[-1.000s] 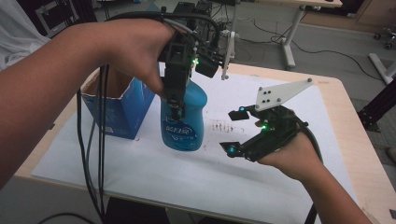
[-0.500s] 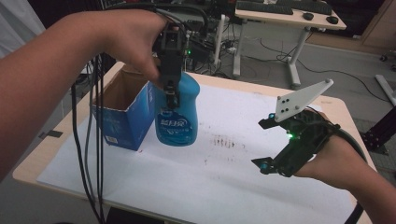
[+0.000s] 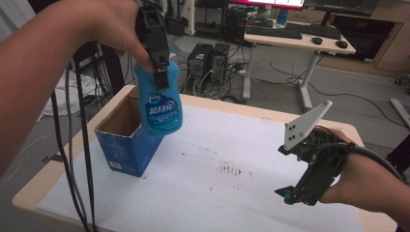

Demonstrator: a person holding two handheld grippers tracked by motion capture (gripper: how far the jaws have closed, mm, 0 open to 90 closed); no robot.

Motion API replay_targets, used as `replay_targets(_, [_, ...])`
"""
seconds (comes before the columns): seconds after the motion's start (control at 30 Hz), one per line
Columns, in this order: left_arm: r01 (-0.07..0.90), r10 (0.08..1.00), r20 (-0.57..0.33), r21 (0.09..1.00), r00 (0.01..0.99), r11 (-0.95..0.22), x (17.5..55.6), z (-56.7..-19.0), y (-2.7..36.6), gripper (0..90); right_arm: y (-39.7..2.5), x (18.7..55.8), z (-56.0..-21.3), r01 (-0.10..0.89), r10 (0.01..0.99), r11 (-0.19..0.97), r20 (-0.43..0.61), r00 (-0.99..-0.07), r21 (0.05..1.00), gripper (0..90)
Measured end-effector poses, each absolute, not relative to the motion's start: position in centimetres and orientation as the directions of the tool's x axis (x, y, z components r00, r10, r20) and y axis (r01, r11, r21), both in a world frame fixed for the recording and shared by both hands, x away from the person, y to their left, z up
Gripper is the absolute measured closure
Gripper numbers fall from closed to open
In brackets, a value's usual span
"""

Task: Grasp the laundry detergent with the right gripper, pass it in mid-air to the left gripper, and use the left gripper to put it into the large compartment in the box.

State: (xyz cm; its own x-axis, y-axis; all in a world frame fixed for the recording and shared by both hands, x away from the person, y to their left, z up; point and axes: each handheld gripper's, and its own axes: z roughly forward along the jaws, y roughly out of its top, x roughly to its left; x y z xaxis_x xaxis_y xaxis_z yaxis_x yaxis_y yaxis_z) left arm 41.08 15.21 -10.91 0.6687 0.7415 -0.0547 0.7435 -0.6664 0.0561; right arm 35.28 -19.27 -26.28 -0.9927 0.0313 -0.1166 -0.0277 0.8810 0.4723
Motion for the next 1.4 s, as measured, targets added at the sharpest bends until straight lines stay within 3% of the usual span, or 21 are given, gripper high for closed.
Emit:
replay_targets(0.3, [0.932, 0.934, -0.019, 0.076, 0.356, -0.353, 42.6, -10.0, 20.9, 38.3, -19.5, 35.4, -26.4, -0.026, 0.033, 0.883, -0.118, -0.992, 0.468, 0.8])
replay_targets(0.5, [0.957, 0.959, 0.001, 0.065, 0.284, -0.283, 42.9, -10.3, 22.7, 38.3, -19.6, 35.6, -26.4, -0.022, 0.041, 0.881, -0.123, -0.992, 0.473, 0.8])
replay_targets(1.03, [0.846, 0.847, 0.009, 0.029, 0.532, -0.532, 43.8, -16.6, 24.2, 38.2, -20.3, 35.5, -26.1, 0.024, 0.102, 0.883, -0.141, -0.985, 0.468, 0.9])
replay_targets(1.27, [0.707, 0.707, 0.005, 0.030, 0.707, -0.707, 44.0, -21.1, 24.8, 38.3, -20.1, 35.4, -26.1, 0.013, 0.092, 0.882, -0.145, -0.985, 0.471, 0.9])
replay_targets(1.4, [0.651, 0.651, 0.004, 0.005, 0.759, -0.759, 44.2, -23.2, 25.0, 38.3, -20.1, 35.3, -26.1, 0.019, 0.096, 0.877, -0.136, -0.986, 0.479, 0.9])
